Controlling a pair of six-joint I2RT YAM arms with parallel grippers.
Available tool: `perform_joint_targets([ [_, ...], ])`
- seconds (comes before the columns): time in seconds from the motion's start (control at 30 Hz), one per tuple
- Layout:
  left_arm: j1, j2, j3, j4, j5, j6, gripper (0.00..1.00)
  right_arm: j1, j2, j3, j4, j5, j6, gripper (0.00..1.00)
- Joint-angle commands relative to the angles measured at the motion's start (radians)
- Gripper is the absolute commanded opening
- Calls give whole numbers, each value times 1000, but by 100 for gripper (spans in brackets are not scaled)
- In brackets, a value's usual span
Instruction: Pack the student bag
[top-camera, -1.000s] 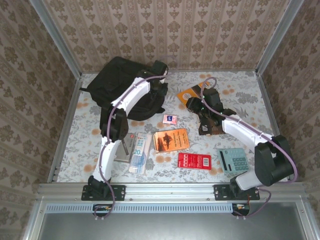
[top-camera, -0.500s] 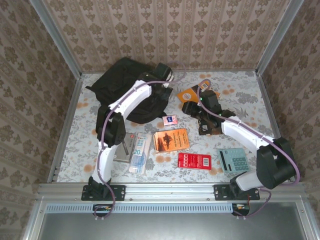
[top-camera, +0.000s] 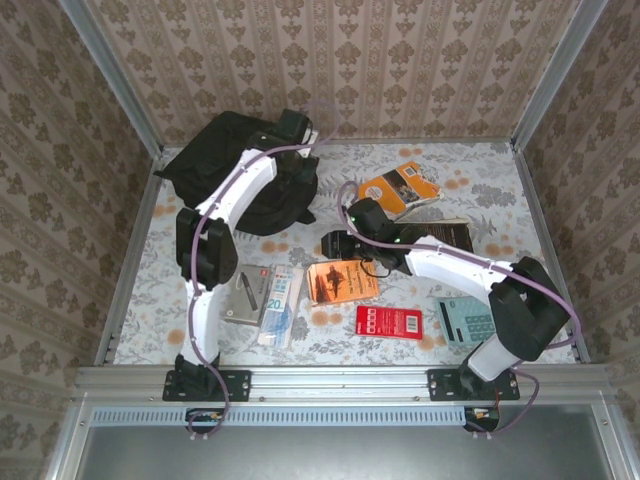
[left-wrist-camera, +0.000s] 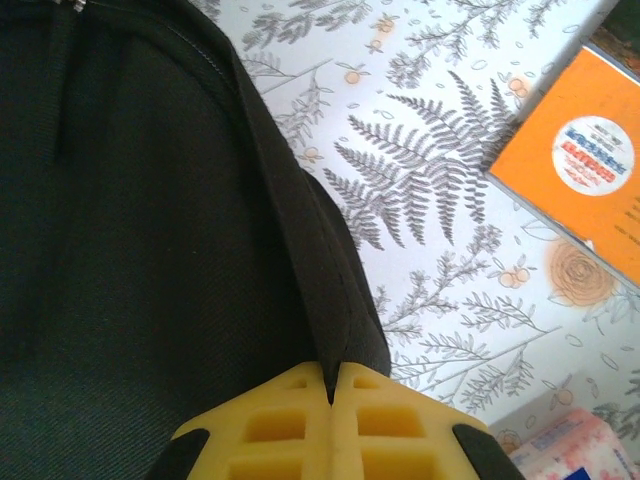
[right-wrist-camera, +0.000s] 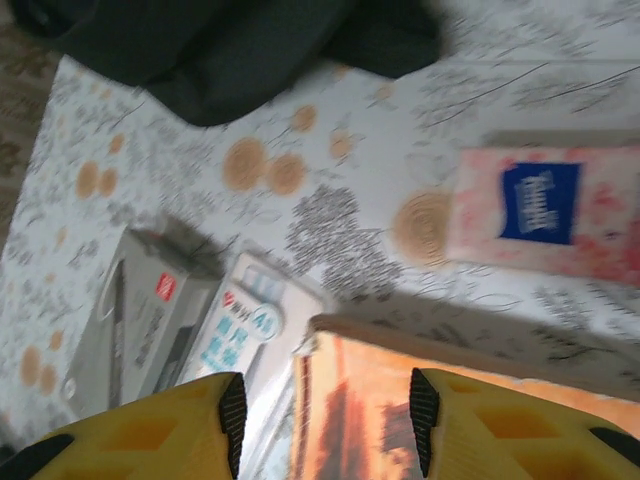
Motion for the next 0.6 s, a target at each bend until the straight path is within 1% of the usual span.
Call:
perform_joint_targets([
  [0.0,-35,-112,-108,52,107,-31,0,-75,-72,-38,-35,166,62,50],
  [0.07,-60,-156,-196,83,114,-35,0,-128,-101,-64,-15,151,71,51],
  [0.13,-91,-189,-255,90,102,-28,0,-151,-111,-54,-42,160,61,51],
  [0.2,-116,-211,-295,83,84,-24,0,-160,-112,-43,-59,165,55,52],
  [0.33,-168,-247,-367,69,95,-28,0,-187,-128,-38,-66,174,57,53],
  [0.57,-262,-306,-471,59,49,-37,0,-302,-159,11,-119,181,74,55],
])
